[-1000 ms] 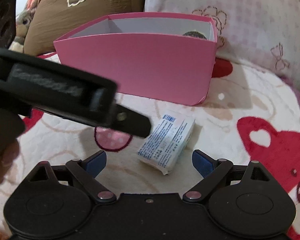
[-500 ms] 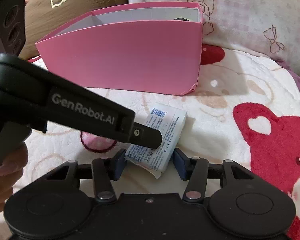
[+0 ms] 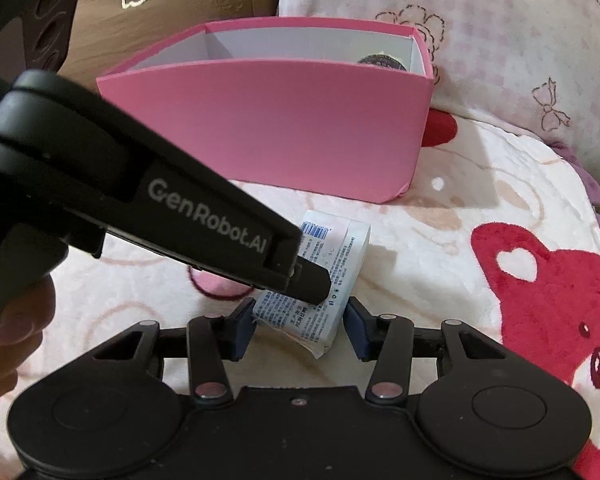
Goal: Organize objects
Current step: 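Close the left gripper on the white packet and lift it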
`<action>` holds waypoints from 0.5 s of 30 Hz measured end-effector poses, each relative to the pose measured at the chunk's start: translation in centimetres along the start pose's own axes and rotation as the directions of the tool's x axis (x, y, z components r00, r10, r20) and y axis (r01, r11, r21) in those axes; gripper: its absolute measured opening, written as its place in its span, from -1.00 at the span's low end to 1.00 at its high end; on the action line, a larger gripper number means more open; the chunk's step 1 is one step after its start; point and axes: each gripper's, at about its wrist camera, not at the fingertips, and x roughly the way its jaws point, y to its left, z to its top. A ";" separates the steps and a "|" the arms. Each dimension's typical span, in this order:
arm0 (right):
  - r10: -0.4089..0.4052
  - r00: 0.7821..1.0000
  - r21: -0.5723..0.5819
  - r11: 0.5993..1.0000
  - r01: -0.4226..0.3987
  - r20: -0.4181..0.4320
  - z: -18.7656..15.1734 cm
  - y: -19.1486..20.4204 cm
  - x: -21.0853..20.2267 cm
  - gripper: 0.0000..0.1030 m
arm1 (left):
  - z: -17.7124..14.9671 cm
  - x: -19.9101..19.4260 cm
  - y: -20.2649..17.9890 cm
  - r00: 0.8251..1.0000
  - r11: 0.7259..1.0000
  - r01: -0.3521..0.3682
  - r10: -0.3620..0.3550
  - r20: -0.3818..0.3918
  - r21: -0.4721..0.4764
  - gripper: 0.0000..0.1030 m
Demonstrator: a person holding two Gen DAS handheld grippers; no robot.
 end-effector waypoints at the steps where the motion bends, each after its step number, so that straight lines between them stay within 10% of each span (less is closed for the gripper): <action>1: 0.001 1.000 0.001 1.000 -0.001 0.002 0.1 0.1 -0.2 0.02 | 0.0 -0.4 0.0 1.000 1.000 0.000 0.000 -0.002 -0.001 -0.50; 15: 0.070 0.994 -0.043 0.996 -0.073 -0.079 1.5 3.2 -5.6 0.02 | -1.5 -6.9 -2.4 0.996 0.999 -0.049 0.049 -0.081 -0.004 -0.47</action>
